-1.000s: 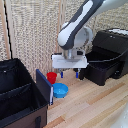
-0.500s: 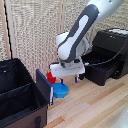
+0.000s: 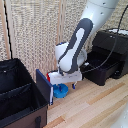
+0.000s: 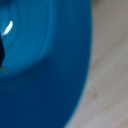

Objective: Gently grip the air fryer handle with your gripper and kindly pull it open by sliding your gripper away from the base. Gradually bring your gripper in line with the blue bowl and gently capture it, without tightening your grip too much. Securely place the blue bowl inside the opened air fryer with a steady position. Liberate your robot's gripper, and withdraw your gripper from the proximity of the air fryer.

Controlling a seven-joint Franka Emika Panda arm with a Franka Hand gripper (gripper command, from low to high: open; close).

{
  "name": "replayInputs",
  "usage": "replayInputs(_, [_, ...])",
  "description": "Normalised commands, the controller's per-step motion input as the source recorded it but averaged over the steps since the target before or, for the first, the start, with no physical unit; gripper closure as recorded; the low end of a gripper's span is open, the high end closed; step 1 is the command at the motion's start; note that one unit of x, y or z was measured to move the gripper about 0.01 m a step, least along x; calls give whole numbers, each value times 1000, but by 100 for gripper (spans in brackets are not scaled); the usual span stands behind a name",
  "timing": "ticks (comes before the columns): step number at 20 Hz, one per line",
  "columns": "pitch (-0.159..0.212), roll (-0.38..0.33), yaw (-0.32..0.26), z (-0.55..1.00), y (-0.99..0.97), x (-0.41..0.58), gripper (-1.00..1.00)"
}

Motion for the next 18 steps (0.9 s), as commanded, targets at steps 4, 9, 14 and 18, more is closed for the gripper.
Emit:
replayInputs(4, [-83,50,51,-110,-35,29,100])
replayInputs(9, [0,4,22,0,-21,2,100])
replayInputs(14, [5,0,5,17,0,-1,100])
replayInputs(18, [20,-5,9,369,0,0,100])
